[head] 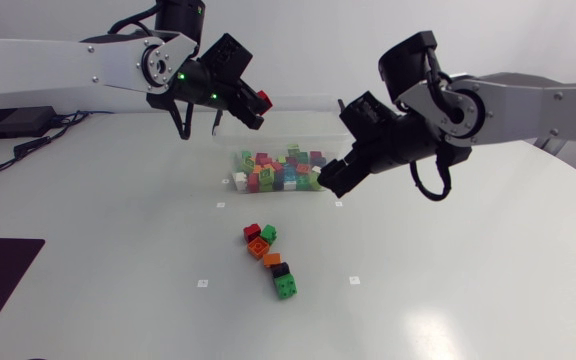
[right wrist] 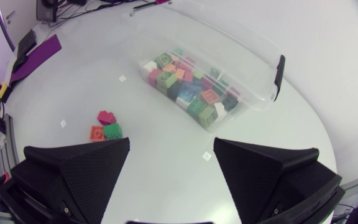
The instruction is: Place the duplo bricks in the container
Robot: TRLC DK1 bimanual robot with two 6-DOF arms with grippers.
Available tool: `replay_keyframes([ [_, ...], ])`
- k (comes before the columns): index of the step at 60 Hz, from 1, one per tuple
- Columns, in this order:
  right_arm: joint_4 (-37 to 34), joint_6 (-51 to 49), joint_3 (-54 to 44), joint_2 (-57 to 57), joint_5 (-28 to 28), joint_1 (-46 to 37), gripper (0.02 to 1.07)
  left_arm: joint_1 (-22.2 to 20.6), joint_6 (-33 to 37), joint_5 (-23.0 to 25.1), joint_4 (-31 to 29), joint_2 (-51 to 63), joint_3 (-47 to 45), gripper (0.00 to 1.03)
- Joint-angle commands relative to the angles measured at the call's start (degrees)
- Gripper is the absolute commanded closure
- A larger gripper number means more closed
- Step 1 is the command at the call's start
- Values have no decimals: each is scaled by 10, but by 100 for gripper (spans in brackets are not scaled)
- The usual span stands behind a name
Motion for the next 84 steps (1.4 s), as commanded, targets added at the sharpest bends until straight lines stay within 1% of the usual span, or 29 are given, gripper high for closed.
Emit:
replay_keyframes([
  [1, 7, -11, -40, -16, 1, 19, 9, 3, -21, 5, 9, 29, 35, 86],
  [11, 4, -12, -69, -11, 9, 64, 9, 5, -29, 4, 10, 72, 77, 86],
  [21, -12, -9, -71, 16, 19, 104, 9, 7, -44, 4, 12, 113, 121, 85],
  [25, -25, -2, -67, 28, 19, 117, 9, 7, -54, 4, 14, 126, 139, 81],
  [26, -28, -1, -65, 32, 19, 120, 9, 7, -57, 4, 14, 131, 146, 71],
  [27, -34, 1, -63, 36, 19, 124, 10, 7, -58, 3, 14, 133, 148, 66],
  [29, -43, 10, -60, 44, 19, 129, 10, 7, -59, 1, 14, 137, 153, 38],
  [30, -47, 16, -58, 47, 19, 131, 10, 7, -60, 0, 14, 137, 154, 22],
  [31, -49, 22, -56, 50, 18, 132, 10, 7, -60, -2, 14, 137, 154, 12],
  [32, -53, 31, -55, 54, 18, 138, 10, 7, -60, -3, 14, 135, 153, 4],
  [38, -81, 56, -37, 65, 18, 158, 10, 10, -58, -3, 14, 123, 141, 4],
  [41, -94, 58, -27, 73, 18, 166, 11, 14, -57, -3, 16, 106, 121, 4],
  [43, -103, 61, -20, 80, 19, 170, 13, 15, -56, -2, 19, 95, 108, 4],
  [53, -160, 93, 33, 116, 25, 193, 14, 20, -42, -3, 48, 15, 19, 4],
  [55, -178, 105, 50, 129, 31, 199, 14, 20, -32, -3, 60, -12, -13, 4],
  [66, -234, 154, 110, 191, 47, 220, 14, 28, 28, -3, 67, -93, -120, 4],
  [71, -241, 166, 124, 211, 48, 224, 15, 34, 59, 8, 67, -128, -170, 4],
  [73, -247, 185, 128, 218, 49, 223, 15, 36, 71, 10, 67, -140, -189, 4],
  [81, -255, 193, 140, 235, 49, 223, 15, 41, 119, 24, 66, -182, -257, 4],
  [84, -260, 195, 143, 244, 49, 222, 18, 43, 146, 34, 61, -203, -291, 5],
])
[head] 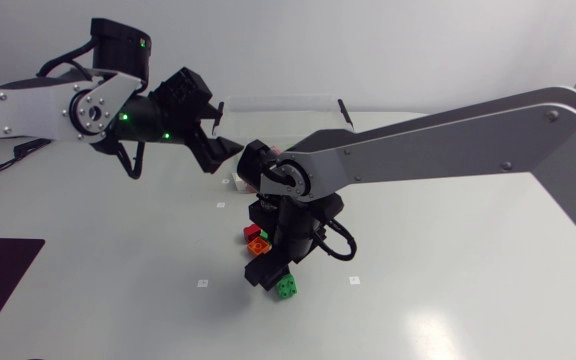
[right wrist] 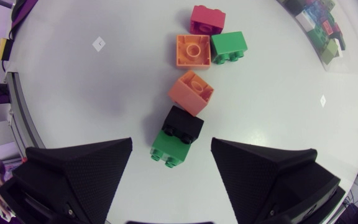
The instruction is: Place the duplo bricks in the container
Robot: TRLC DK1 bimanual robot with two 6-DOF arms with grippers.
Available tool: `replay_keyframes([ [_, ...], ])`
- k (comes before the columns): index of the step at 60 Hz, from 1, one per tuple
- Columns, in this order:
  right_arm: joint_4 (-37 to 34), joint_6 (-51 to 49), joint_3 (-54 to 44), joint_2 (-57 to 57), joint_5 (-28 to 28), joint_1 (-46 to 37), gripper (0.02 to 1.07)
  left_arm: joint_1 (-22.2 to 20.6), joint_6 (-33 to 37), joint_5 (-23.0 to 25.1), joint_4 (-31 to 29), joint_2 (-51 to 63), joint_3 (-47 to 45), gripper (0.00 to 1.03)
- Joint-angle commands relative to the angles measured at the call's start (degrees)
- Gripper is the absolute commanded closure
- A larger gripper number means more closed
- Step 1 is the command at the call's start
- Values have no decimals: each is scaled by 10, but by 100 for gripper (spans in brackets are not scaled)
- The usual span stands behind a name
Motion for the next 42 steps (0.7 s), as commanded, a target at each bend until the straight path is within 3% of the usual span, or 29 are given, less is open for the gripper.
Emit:
replay_keyframes([
  [1, -15, 20, 16, 24, 3, 2, 20, 6, 55, 13, -7, -36, -51, 5],
  [8, -18, 23, 20, 35, 2, 3, 24, 6, 98, 16, -18, -60, -93, 5],
  [20, -23, 25, 21, 49, -8, 3, 46, 8, 114, 22, -29, -50, -124, 5],
  [26, -23, 23, 17, 54, -11, 3, 64, 6, 105, 22, -29, -37, -133, 5],
  [42, -24, 9, -5, 41, -16, -4, 77, -10, 103, 20, -21, 11, -157, 5],
])
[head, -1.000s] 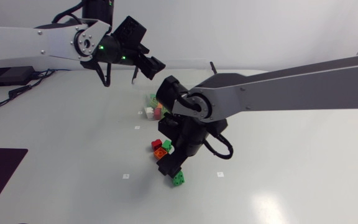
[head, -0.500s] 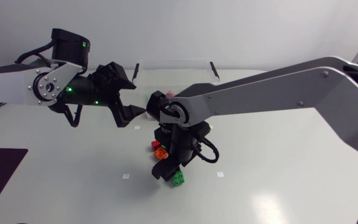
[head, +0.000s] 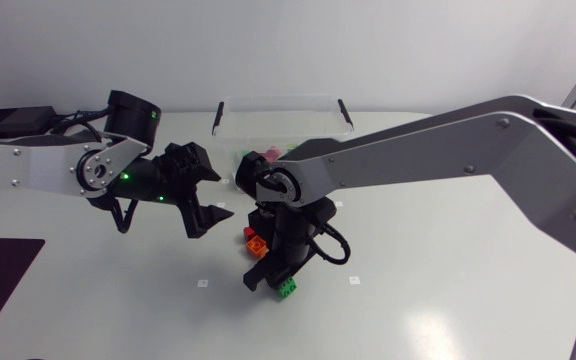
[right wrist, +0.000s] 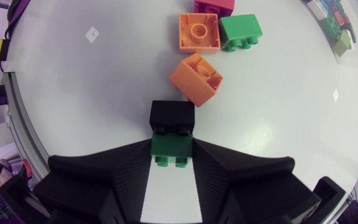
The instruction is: Place the duplo bricks in the container
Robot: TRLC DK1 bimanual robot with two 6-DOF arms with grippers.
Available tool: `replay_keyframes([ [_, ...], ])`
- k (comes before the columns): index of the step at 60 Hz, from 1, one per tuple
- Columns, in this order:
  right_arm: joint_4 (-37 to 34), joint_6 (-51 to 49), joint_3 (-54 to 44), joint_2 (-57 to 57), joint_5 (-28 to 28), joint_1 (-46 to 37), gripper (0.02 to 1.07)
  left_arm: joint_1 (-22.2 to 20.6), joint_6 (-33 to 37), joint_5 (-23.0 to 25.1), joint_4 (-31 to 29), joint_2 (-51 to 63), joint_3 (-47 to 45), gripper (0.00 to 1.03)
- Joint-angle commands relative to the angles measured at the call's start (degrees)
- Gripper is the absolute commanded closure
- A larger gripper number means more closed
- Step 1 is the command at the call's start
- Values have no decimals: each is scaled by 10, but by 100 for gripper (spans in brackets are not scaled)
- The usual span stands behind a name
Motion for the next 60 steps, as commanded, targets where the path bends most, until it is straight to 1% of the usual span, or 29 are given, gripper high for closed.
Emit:
replay_keyframes([
  [1, -10, -1, -19, 0, -1, -4, 77, -10, 6, 5, 6, 24, -17, 5],
  [8, -18, -7, -26, -40, 0, -22, 79, -27, -7, -3, 24, 42, -23, 5],
  [13, -26, -13, -29, -68, 0, -42, 79, -48, -16, -24, 47, 69, -25, 5],
  [21, -28, -22, -42, -110, 1, -75, 79, -63, -29, -39, 61, 95, -18, 5],
  [28, -36, -27, -45, -148, 1, -100, 79, -80, -39, -64, 85, 119, -15, 5],
  [32, -45, -32, -41, -165, 0, -111, 79, -85, -42, -68, 93, 127, -12, 5],
  [42, -64, -43, -20, -198, -6, -138, 79, -86, -48, -82, 119, 150, -1, 6],
  [49, -73, -49, -5, -210, -13, -152, 79, -84, -48, -84, 126, 163, 11, 6],
  [60, -77, -58, 4, -214, -18, -168, 79, -58, -49, -83, 125, 177, 25, 7],
])
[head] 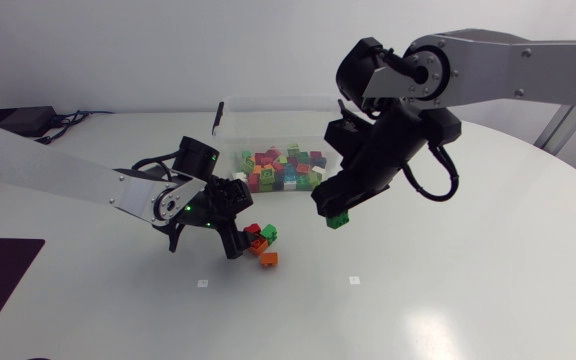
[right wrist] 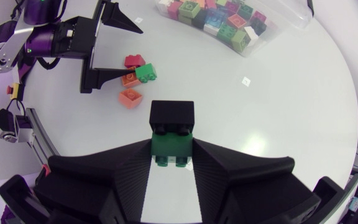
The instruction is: Place the duplo bricks in the container
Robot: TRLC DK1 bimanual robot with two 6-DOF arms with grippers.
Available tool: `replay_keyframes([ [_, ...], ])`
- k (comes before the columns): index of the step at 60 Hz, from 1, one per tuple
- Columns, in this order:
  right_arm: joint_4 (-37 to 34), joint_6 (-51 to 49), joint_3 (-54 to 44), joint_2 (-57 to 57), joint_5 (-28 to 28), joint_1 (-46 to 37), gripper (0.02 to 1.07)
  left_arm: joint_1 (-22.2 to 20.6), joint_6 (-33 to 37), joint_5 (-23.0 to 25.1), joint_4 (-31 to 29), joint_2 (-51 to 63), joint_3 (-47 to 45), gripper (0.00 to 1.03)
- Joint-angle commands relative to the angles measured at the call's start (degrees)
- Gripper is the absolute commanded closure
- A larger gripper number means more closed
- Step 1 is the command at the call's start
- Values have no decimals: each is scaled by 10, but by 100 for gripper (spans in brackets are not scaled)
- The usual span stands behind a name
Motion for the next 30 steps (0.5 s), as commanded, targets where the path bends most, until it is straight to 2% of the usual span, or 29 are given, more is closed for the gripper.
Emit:
replay_keyframes([
  [1, -8, -11, 10, -8, -4, -6, 79, 17, -5, -3, 2, 15, 13, 8],
  [30, -11, -28, 25, -4, -6, -18, 79, 32, -15, 0, -8, -12, 22, 10],
])
